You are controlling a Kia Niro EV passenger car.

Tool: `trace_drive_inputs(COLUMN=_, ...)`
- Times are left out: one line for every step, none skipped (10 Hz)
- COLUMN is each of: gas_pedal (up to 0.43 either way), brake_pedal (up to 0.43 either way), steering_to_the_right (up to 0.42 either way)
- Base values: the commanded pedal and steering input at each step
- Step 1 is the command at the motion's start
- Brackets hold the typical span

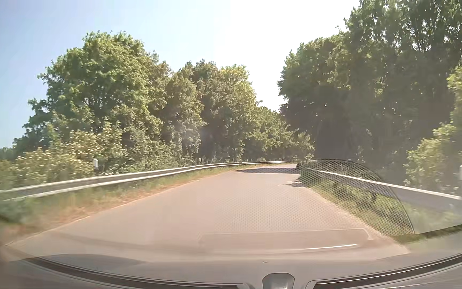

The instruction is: Follow the waypoints while adhering to traffic rules and regulations

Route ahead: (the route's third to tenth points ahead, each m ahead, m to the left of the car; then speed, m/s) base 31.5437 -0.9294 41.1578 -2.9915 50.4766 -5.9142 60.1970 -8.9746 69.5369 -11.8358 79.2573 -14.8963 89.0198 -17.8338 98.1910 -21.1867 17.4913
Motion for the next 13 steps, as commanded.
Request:
trace_drive_inputs(gas_pedal=0.169, brake_pedal=0.006, steering_to_the_right=0.016)
trace_drive_inputs(gas_pedal=0.169, brake_pedal=0.006, steering_to_the_right=0.017)
trace_drive_inputs(gas_pedal=0.169, brake_pedal=0.006, steering_to_the_right=0.018)
trace_drive_inputs(gas_pedal=0.169, brake_pedal=0.006, steering_to_the_right=0.018)
trace_drive_inputs(gas_pedal=0.169, brake_pedal=0.006, steering_to_the_right=0.018)
trace_drive_inputs(gas_pedal=0.169, brake_pedal=0.006, steering_to_the_right=0.019)
trace_drive_inputs(gas_pedal=0.169, brake_pedal=0.006, steering_to_the_right=0.02)
trace_drive_inputs(gas_pedal=0.169, brake_pedal=0.006, steering_to_the_right=0.021)
trace_drive_inputs(gas_pedal=0.169, brake_pedal=0.006, steering_to_the_right=0.024)
trace_drive_inputs(gas_pedal=0.169, brake_pedal=0.006, steering_to_the_right=0.026)
trace_drive_inputs(gas_pedal=0.177, brake_pedal=0.006, steering_to_the_right=0.029)
trace_drive_inputs(gas_pedal=0.189, brake_pedal=0.006, steering_to_the_right=0.03)
trace_drive_inputs(gas_pedal=0.209, brake_pedal=0.006, steering_to_the_right=0.031)
